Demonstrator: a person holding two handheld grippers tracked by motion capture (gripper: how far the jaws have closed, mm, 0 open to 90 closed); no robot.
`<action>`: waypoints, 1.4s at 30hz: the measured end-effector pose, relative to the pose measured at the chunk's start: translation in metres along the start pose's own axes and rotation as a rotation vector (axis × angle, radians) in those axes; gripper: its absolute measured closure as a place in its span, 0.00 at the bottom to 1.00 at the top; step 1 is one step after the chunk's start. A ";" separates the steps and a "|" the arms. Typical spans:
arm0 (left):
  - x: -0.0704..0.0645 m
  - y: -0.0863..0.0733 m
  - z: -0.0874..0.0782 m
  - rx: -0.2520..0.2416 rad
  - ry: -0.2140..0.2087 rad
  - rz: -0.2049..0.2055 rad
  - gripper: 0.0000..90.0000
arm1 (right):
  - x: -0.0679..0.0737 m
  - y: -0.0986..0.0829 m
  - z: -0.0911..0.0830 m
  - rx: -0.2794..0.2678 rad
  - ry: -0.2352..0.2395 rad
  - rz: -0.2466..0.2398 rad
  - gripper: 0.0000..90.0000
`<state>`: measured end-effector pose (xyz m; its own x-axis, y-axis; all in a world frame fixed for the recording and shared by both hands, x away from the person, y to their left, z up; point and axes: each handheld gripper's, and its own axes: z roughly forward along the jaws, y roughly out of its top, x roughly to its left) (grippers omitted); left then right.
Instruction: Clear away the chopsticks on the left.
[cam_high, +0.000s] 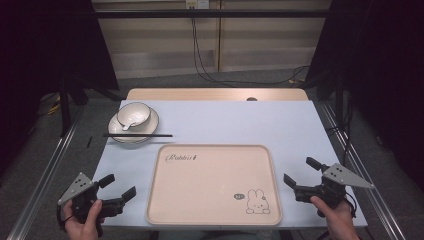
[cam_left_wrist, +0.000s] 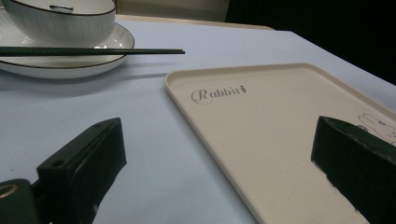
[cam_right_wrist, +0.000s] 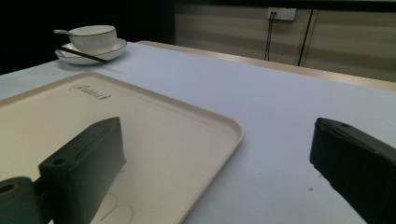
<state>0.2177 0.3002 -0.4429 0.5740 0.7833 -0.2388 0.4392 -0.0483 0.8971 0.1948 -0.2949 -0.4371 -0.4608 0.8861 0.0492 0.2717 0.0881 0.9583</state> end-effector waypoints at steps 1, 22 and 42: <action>-0.001 0.000 0.000 0.002 -0.004 0.003 0.03 | 0.000 0.000 0.000 0.004 -0.002 -0.001 0.02; -0.001 0.022 0.006 0.053 -0.072 0.197 0.09 | 0.000 -0.001 0.001 0.016 -0.002 -0.006 0.02; 0.058 0.061 0.020 0.110 -0.099 0.149 0.08 | 0.000 -0.001 0.001 0.009 0.008 -0.013 0.02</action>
<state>0.2910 0.3302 -0.4091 0.7011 0.6979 -0.1463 0.4137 -0.2310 0.8806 0.1958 -0.2945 -0.4385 -0.4711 0.8812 0.0390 0.2729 0.1036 0.9565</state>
